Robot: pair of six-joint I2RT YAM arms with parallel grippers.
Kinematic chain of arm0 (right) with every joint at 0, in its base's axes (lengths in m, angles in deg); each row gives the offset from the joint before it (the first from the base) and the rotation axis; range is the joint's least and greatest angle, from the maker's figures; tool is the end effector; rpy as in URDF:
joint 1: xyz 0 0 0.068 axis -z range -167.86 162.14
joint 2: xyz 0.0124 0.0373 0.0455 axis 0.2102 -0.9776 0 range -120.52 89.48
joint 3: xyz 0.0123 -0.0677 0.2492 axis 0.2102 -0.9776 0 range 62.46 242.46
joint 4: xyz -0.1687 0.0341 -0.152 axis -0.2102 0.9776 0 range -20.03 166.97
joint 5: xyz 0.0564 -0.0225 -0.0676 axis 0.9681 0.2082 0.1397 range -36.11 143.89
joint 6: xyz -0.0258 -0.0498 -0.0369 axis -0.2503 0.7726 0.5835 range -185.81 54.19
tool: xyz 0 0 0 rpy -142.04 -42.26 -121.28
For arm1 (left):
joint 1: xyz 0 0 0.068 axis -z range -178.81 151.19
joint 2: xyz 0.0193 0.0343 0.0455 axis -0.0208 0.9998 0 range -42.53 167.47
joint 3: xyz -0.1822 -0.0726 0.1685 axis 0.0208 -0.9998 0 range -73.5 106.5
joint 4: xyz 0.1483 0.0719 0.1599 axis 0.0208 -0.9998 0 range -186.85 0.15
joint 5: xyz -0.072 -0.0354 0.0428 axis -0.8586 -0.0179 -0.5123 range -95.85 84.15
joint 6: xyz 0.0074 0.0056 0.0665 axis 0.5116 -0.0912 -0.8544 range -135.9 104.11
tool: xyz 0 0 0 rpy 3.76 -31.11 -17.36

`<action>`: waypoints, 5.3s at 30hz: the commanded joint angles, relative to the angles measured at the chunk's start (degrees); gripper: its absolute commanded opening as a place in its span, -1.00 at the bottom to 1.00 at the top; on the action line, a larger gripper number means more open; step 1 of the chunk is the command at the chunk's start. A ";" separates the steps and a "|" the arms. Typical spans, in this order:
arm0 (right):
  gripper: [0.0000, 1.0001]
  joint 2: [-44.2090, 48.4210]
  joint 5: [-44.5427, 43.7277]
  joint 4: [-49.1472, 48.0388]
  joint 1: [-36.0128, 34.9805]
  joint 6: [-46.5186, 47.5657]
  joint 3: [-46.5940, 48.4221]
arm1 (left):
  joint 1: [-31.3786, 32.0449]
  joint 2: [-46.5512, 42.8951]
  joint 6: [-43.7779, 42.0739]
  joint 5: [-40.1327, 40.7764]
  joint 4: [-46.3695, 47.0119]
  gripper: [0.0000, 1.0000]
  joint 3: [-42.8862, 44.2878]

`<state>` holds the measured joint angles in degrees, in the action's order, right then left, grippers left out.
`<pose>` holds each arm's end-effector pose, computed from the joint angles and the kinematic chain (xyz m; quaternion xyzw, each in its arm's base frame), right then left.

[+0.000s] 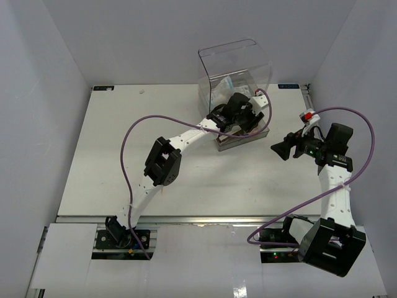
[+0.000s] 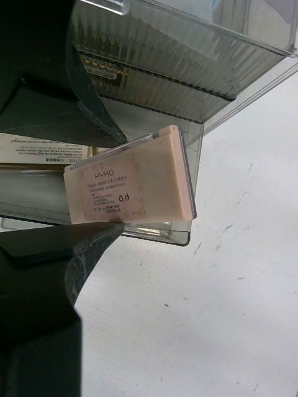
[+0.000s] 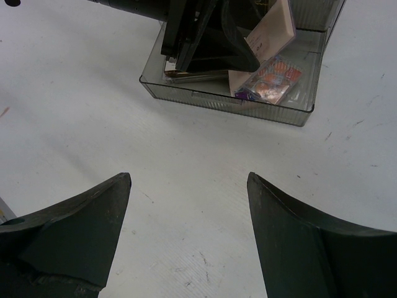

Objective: Organize the makeup

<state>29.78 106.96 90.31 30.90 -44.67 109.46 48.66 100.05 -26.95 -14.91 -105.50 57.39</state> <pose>0.2050 -0.0244 0.2829 -0.2293 0.7818 0.2235 0.5350 0.3650 -0.4104 0.2228 0.4521 0.7228 -0.2261 0.4713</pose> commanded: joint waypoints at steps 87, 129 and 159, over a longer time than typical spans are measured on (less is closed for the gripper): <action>0.64 0.45 2.80 -1.52 1.11 1.40 -0.34 | -2.10 -27.08 7.63 -8.86 5.58 0.46 -29.19; 0.24 9.96 14.44 -3.64 1.80 14.54 -6.13 | 2.61 -4.25 0.68 16.18 3.52 -0.03 -18.57; 0.26 9.12 13.87 -4.08 2.55 12.77 -6.00 | -2.18 -13.87 6.64 2.70 3.13 0.74 -21.52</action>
<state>38.91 120.09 87.84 32.83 -31.07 103.47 46.51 97.71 -22.75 -1.81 -103.13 40.30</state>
